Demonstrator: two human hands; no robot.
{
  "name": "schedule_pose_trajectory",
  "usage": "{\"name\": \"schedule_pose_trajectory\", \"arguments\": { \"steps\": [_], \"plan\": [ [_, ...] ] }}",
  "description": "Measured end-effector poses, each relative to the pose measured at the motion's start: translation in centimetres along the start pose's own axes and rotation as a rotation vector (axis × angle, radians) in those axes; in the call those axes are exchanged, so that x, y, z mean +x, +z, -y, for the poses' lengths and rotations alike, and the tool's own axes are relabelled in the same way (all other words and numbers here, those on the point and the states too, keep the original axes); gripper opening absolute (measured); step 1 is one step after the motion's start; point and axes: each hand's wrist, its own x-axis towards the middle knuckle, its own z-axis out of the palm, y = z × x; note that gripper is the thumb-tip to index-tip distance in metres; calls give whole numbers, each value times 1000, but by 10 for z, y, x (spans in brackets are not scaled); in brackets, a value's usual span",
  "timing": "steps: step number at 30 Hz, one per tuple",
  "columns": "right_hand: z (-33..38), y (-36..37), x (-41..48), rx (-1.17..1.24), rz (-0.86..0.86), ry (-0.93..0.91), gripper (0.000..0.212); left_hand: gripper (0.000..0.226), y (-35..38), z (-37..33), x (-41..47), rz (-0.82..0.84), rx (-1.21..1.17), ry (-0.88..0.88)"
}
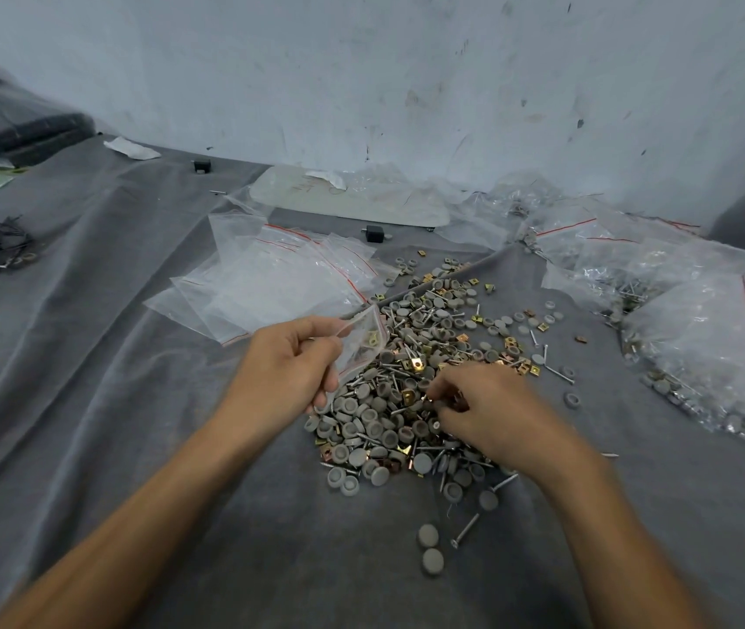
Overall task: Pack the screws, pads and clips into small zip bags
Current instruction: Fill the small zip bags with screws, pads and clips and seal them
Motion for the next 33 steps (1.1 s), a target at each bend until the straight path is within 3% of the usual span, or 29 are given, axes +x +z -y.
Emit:
{"name": "schedule_pose_trajectory", "arguments": {
  "steps": [6, 12, 15, 19, 22, 27, 30, 33],
  "plan": [
    [-3, -6, -3, 187, -178, -26, 12, 20, 1, 6, -1, 54, 55, 23],
    [17, -12, -5, 774, -300, -153, 16, 20, 3, 9, -2, 109, 71, 18],
    [32, -9, -3, 923, -309, -230, 18, 20, 4, 7, -3, 115, 74, 20],
    [41, 2, 2, 873, -285, -249, 19, 22, 4, 6, -5, 125, 70, 25],
    [41, 7, 3, 743, -360, -248, 21, 24, 4, 5, -5, 121, 51, 12],
    [39, 5, 2, 762, -322, -218, 31, 21, 3, 1, -5, 107, 40, -6],
    [34, 4, 1, 754, -353, -167, 19, 21, 2, -2, -3, 67, 15, -14],
    [30, 6, 0, 582, -306, -150, 11, 21, 0, -5, -2, 32, -13, -19]
  ]
}}
